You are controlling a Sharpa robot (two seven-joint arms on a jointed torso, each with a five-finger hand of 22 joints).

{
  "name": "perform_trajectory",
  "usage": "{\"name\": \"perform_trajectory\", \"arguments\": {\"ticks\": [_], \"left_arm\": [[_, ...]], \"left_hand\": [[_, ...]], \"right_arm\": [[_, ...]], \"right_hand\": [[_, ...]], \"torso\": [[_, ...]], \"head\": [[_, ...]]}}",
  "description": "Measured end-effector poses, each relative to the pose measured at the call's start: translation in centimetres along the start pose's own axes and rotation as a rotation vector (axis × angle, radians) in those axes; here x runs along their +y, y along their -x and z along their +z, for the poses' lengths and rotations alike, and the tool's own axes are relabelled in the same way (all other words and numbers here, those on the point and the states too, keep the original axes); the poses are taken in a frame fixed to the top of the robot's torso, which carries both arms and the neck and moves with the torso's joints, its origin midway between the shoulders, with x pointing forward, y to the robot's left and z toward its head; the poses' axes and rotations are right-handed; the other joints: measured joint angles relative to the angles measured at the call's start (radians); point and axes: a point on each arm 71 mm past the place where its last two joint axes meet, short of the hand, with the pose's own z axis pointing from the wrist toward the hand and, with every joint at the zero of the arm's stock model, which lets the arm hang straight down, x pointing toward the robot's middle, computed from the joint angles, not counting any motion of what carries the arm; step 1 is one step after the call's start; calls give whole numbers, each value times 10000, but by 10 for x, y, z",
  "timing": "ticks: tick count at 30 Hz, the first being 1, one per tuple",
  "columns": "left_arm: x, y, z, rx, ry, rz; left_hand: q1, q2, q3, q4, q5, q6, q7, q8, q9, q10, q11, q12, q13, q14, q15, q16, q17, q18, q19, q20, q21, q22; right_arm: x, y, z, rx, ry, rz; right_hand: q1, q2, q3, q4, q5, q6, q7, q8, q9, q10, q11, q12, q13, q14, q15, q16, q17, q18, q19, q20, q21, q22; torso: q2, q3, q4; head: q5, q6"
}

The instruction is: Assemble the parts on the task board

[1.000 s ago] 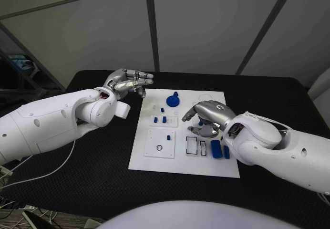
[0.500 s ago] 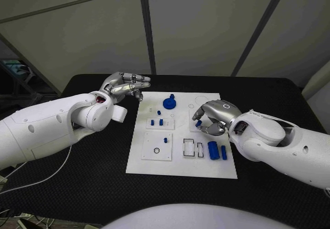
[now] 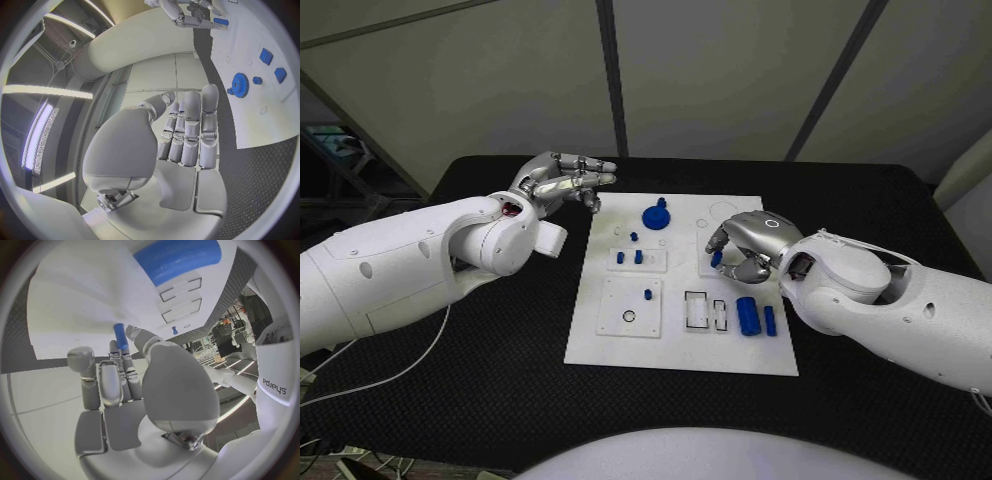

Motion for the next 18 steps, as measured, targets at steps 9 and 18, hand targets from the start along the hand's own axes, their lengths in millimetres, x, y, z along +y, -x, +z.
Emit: {"name": "perform_trajectory", "arguments": {"ticks": [9,18], "left_arm": [[0,0,0,13,7,-3],[0,1,0,8,24,-2]], "left_hand": [[0,0,0,0,0,0,0,0,0,0,0,0,0,-28,27,0,-13,0,0,0,0,0],[0,0,0,0,0,29,29,0,0,1,0,0,0,-28,27,0,-12,0,0,0,0,0]], "right_arm": [[0,-1,1,124,-41,-38],[1,1,1,93,-57,-23]], "right_hand": [[231,329,171,101,-179,809,28,320,144,1105,-228,479,87,-2,-183,162,289,2,288,-211,196,394],[176,561,119,145,-386,1415,-149,571,216,1704,-375,625,248,-12,-375,232,438,2,446,-369,339,641]], "torso": [[2,6,-5],[-2,11,-10]], "head": [[12,-34],[-16,-43]]}}
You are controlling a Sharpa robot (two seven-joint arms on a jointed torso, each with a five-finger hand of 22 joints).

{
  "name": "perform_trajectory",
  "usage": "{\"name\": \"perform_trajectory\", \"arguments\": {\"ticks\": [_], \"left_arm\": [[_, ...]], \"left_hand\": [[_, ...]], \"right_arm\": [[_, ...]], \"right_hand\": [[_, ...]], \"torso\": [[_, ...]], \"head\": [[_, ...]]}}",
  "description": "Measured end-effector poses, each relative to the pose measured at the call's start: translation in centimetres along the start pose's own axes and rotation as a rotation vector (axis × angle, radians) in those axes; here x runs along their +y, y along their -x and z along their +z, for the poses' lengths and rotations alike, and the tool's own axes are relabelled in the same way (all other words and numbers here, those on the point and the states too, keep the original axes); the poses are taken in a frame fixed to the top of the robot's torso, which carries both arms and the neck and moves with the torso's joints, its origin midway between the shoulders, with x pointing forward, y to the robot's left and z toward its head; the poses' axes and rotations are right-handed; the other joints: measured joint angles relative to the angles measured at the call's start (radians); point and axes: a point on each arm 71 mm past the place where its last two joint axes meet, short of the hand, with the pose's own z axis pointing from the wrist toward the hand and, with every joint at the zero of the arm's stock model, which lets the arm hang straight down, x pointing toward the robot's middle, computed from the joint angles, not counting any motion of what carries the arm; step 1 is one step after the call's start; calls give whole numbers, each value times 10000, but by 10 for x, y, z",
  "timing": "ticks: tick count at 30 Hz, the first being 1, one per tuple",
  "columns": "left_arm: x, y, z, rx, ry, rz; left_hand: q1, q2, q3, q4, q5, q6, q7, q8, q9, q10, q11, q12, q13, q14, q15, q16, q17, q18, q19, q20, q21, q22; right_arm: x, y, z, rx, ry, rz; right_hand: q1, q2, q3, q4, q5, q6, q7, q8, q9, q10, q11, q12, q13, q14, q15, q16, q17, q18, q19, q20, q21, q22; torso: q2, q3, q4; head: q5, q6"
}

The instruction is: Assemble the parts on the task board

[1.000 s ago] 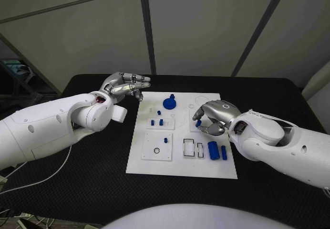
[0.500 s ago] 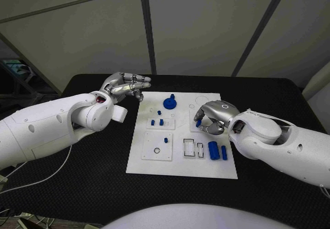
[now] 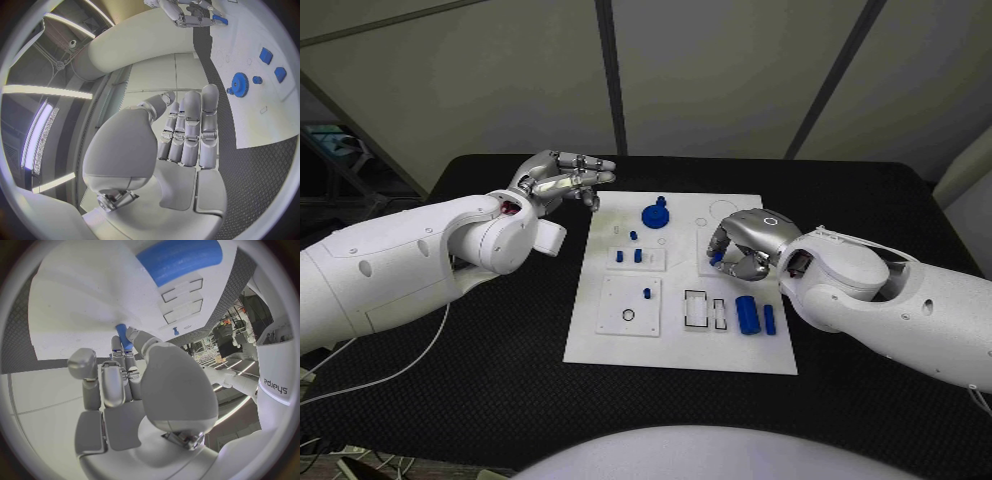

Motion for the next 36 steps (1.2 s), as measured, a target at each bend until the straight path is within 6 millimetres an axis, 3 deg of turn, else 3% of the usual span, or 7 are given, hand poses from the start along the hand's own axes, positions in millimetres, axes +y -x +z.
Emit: {"name": "perform_trajectory", "arguments": {"ticks": [6,13,18,25,32,36], "left_arm": [[0,0,0,-5,7,2],[1,2,0,-35,20,11],[1,3,1,-70,34,21],[2,1,2,-31,36,3],[2,-2,4,33,34,-23],[2,-5,5,89,31,-44]], "left_hand": [[0,0,0,0,0,8,8,0,0,0,0,0,0,0,0,0,1,0,0,0,0,0],[0,0,0,0,0,8,8,0,0,0,1,0,0,0,0,0,-10,0,0,0,0,0],[0,0,0,0,0,8,8,0,0,0,0,0,0,0,0,0,-9,1,0,0,0,0],[0,0,0,0,0,8,8,0,0,0,0,0,0,0,1,0,-8,0,0,0,0,0],[0,0,0,0,0,8,8,0,0,0,1,0,0,0,0,0,-8,0,0,0,0,0],[0,0,0,0,0,8,8,0,0,0,1,0,0,0,0,0,-7,0,0,0,0,0]], "right_arm": [[1,0,-1,-29,-34,51],[9,10,-7,-366,119,223],[34,28,-11,-916,763,638],[64,38,-10,-1253,1532,1238],[90,37,3,-1223,2104,1826],[105,26,10,-892,2440,2103]], "right_hand": [[120,176,-1,-27,-173,10,-10,34,0,1,-1,-1,23,31,-40,37,41,-1,52,-52,11,43],[120,176,122,-177,-213,54,-37,35,8,37,34,-60,82,31,-40,77,74,-1,51,-52,79,99],[121,175,158,-213,-133,79,-16,32,8,37,34,-79,82,31,-39,77,74,-1,51,-52,79,101],[164,132,183,-239,-87,79,-16,30,8,73,70,-131,82,31,-39,77,70,-1,51,-51,79,113],[165,132,210,-267,-69,78,-15,16,9,73,70,-135,85,31,-39,76,53,-1,51,-52,79,112],[165,132,210,-267,-29,76,-15,3,15,73,69,-136,94,31,-38,76,41,-1,51,-51,79,100]], "torso": [[0,0,-1],[-2,4,0],[-6,12,7],[-9,-1,17],[-9,-11,18],[-8,-12,35]], "head": [[-12,-1],[28,-8],[69,-15],[90,-18],[145,-52],[210,-90]]}}
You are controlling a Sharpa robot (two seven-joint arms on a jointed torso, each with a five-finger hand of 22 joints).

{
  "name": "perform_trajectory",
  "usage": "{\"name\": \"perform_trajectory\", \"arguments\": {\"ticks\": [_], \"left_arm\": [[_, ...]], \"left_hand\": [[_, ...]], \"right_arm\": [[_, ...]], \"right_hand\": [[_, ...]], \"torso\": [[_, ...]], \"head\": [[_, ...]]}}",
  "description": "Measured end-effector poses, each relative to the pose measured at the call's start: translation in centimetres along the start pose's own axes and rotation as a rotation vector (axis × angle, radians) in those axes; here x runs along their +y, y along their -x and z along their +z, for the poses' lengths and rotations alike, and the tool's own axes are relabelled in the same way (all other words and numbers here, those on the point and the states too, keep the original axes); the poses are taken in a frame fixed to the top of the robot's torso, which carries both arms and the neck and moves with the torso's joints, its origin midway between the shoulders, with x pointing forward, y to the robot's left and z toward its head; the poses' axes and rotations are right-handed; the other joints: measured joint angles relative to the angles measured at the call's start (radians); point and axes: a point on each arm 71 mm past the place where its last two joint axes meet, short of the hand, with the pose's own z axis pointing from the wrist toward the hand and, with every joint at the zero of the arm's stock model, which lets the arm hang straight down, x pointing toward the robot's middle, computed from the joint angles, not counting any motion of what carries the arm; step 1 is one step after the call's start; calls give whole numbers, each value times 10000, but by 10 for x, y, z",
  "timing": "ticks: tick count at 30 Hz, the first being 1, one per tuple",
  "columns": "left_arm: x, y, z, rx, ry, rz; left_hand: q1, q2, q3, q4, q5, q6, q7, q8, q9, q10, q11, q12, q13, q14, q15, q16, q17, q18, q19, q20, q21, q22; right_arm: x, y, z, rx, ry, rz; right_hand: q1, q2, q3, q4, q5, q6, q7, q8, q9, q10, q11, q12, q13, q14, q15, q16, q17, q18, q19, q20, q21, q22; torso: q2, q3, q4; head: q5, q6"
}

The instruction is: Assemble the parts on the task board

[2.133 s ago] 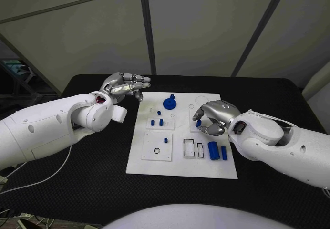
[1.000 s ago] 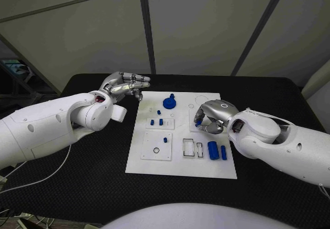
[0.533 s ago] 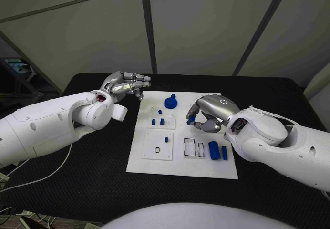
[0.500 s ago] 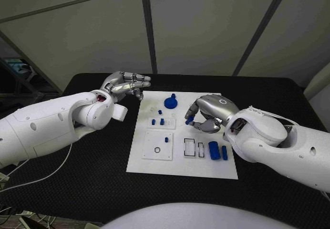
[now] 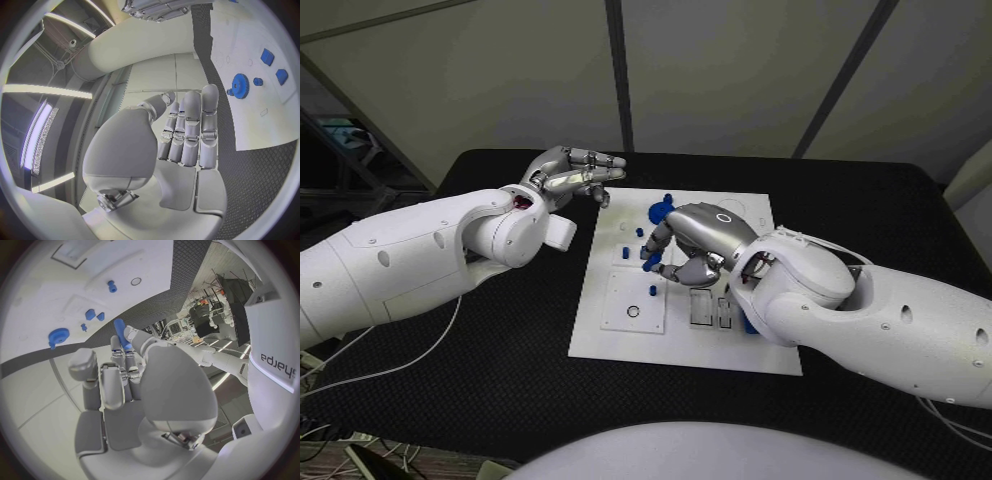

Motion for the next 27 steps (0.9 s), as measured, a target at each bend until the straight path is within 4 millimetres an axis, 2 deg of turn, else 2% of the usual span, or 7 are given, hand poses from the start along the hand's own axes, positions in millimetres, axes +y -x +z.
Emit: {"name": "perform_trajectory", "arguments": {"ticks": [4,15,27], "left_arm": [[0,-1,1,24,0,-9],[0,-5,2,126,-4,-46],[1,-6,3,145,2,-53]], "left_hand": [[0,0,0,0,0,0,0,0,0,0,0,0,0,0,0,0,0,0,0,0,0,0],[0,0,0,0,0,0,0,0,0,0,0,0,0,0,0,0,1,0,0,0,0,0],[0,0,27,-27,0,0,0,0,0,0,0,0,0,-1,1,0,-8,1,0,0,0,0]], "right_arm": [[6,-16,6,417,165,230],[14,-40,14,1274,437,463],[13,-50,17,1866,427,388]], "right_hand": [[0,0,25,-25,10,-2,0,-29,71,0,0,-37,5,0,0,0,-13,0,0,0,0,-20],[1,0,37,-63,68,-11,1,-62,122,-1,-1,-95,12,0,0,-1,-35,0,0,0,0,-43],[2,-1,36,-63,67,-41,1,-103,121,-1,-1,-138,23,0,0,-1,-38,0,0,0,0,-58]], "torso": [[5,-2,2],[17,6,-16],[7,11,-16]], "head": [[73,-22],[238,-102],[354,-208]]}}
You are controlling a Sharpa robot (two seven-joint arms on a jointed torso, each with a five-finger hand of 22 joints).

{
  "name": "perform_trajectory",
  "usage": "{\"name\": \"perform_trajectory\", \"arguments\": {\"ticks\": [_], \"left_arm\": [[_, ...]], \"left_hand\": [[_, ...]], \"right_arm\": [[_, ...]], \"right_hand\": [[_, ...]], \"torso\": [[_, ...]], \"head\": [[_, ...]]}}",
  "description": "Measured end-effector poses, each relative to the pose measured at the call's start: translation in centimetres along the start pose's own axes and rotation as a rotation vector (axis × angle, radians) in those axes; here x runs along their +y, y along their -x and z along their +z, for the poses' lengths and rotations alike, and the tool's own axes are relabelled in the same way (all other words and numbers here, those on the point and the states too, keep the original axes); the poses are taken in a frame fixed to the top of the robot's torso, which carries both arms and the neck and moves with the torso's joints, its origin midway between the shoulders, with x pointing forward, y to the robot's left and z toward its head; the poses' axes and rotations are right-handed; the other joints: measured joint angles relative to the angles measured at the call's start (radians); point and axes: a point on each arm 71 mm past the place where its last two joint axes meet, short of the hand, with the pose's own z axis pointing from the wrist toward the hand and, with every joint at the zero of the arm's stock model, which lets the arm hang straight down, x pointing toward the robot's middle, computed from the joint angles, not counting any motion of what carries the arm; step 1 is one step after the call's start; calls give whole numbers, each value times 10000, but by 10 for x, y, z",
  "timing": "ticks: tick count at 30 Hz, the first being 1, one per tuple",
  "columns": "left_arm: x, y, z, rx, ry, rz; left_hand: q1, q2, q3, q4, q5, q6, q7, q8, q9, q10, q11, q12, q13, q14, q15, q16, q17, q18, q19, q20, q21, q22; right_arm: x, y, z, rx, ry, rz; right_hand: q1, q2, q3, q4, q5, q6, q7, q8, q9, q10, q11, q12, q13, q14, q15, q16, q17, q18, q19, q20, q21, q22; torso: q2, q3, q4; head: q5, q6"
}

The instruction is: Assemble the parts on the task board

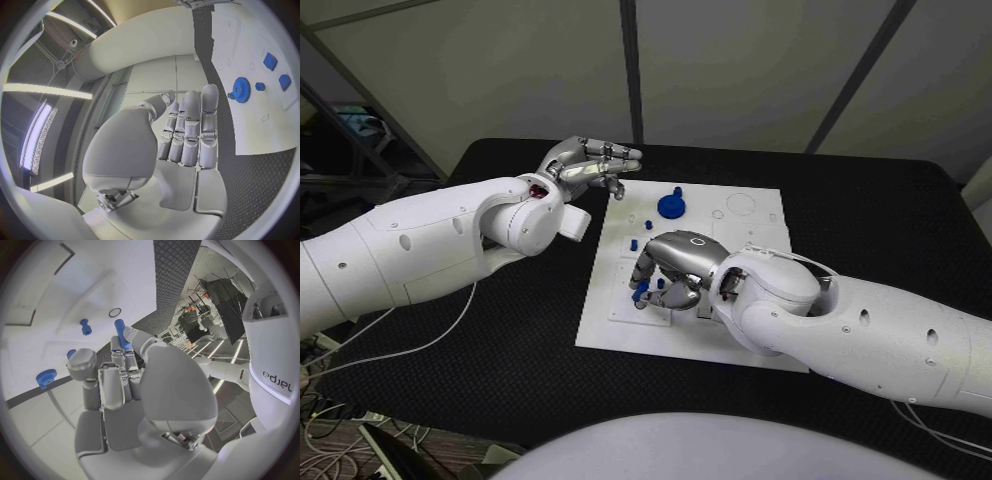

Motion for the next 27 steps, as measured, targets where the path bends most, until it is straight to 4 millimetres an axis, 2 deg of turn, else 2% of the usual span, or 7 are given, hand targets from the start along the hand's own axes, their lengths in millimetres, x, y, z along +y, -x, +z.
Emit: {"name": "perform_trajectory", "arguments": {"ticks": [27], "left_arm": [[0,0,1,10,15,-4]], "left_hand": [[0,0,0,0,0,0,0,0,0,0,0,0,0,-8,8,0,2,0,0,0,0,0]], "right_arm": [[-4,-11,2,693,-141,-343]], "right_hand": [[77,23,-17,-10,41,-5,36,15,-11,-1,-1,7,-4,0,1,-1,-21,-1,0,0,0,-14]], "torso": [[5,-4,-1]], "head": [[17,-72]]}}
